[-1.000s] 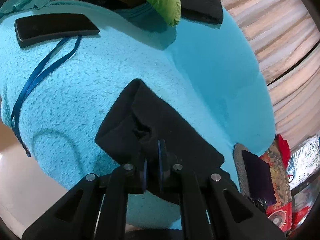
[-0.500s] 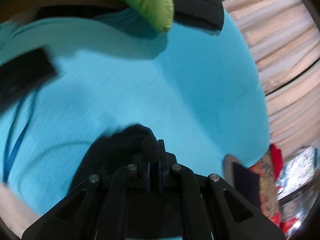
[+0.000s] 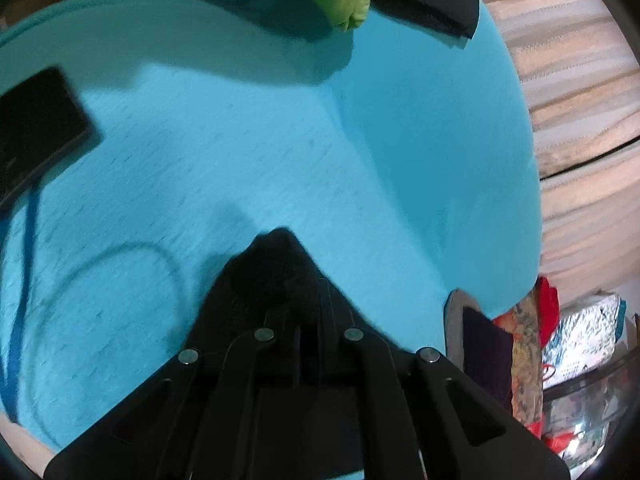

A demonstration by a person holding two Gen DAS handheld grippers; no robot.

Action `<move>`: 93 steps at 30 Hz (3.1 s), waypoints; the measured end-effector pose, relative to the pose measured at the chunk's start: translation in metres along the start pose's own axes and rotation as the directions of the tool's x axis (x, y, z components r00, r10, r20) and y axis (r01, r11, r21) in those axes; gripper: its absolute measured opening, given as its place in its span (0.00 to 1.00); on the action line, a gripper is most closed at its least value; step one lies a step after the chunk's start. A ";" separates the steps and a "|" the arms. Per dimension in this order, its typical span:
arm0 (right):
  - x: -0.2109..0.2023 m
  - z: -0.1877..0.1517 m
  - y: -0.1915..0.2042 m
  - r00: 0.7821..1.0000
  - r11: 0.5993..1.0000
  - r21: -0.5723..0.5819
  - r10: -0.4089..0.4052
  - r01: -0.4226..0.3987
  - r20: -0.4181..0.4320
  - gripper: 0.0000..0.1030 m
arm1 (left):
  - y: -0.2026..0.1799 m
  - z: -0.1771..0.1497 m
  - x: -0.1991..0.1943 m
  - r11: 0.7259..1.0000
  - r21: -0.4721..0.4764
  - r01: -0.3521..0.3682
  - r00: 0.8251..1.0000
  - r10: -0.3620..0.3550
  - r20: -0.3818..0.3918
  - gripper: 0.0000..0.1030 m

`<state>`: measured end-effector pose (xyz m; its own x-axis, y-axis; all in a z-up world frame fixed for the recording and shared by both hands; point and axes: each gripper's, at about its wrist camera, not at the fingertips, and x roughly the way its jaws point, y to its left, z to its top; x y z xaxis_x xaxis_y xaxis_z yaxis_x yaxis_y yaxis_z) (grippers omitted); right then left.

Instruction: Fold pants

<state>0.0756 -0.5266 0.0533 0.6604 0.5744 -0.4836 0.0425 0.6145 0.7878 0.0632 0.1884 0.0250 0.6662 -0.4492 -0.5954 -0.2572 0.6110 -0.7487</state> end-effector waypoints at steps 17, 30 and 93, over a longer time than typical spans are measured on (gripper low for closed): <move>-0.030 -0.042 -0.038 0.998 0.996 -0.060 -0.069 0.069 -0.004 0.03 | 0.050 -0.078 -0.034 0.992 -0.087 0.094 0.996 -0.094 0.002 0.03; -0.018 -0.051 -0.061 0.991 0.989 -0.064 -0.134 0.133 -0.020 0.03 | 0.038 -0.088 -0.039 0.997 0.076 -0.004 0.999 0.001 0.042 0.03; -0.063 -0.095 0.036 0.883 0.703 -0.534 -0.390 0.469 0.262 0.42 | -0.029 -0.121 -0.007 0.879 0.414 -0.235 0.972 0.198 0.130 0.39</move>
<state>-0.0362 -0.4892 0.0757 0.7629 0.1259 -0.6341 -0.0610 0.9905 0.1232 -0.0187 0.0950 0.0153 0.6877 -0.2305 -0.6885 -0.0926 0.9127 -0.3981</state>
